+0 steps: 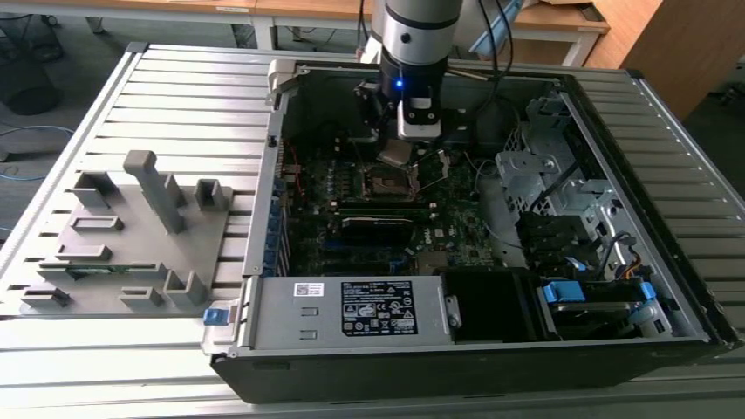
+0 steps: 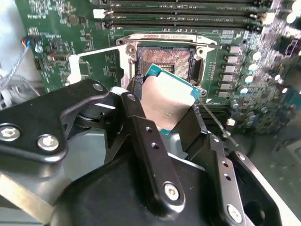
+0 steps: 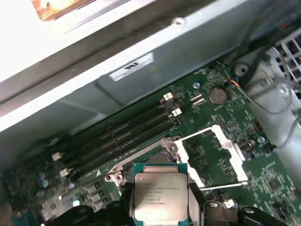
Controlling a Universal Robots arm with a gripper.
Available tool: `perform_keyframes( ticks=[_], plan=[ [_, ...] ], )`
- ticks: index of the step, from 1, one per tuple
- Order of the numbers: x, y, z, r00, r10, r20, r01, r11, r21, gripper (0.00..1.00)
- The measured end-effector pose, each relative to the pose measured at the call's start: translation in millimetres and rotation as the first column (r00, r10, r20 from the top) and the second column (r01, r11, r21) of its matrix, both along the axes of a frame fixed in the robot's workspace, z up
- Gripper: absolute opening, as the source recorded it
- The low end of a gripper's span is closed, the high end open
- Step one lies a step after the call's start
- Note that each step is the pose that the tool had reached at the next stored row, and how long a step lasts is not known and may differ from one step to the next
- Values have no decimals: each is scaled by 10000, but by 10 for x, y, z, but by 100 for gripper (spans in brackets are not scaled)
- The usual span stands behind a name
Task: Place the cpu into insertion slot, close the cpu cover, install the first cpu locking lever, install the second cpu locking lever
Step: 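Place the cpu into insertion slot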
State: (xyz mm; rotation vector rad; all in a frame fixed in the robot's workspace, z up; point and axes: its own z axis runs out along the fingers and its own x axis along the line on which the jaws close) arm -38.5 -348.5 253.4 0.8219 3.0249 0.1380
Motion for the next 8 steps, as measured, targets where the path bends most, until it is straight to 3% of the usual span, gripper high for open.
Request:
perform_keyframes(
  ticks=[4, 8],
  plan=[
    [0, 0, -9, 9974, -719, 0, 719, 9974, -1, 54],
    [0, 0, -17, 9895, -1444, 0, 1444, 9895, -1, 54]
  ],
)
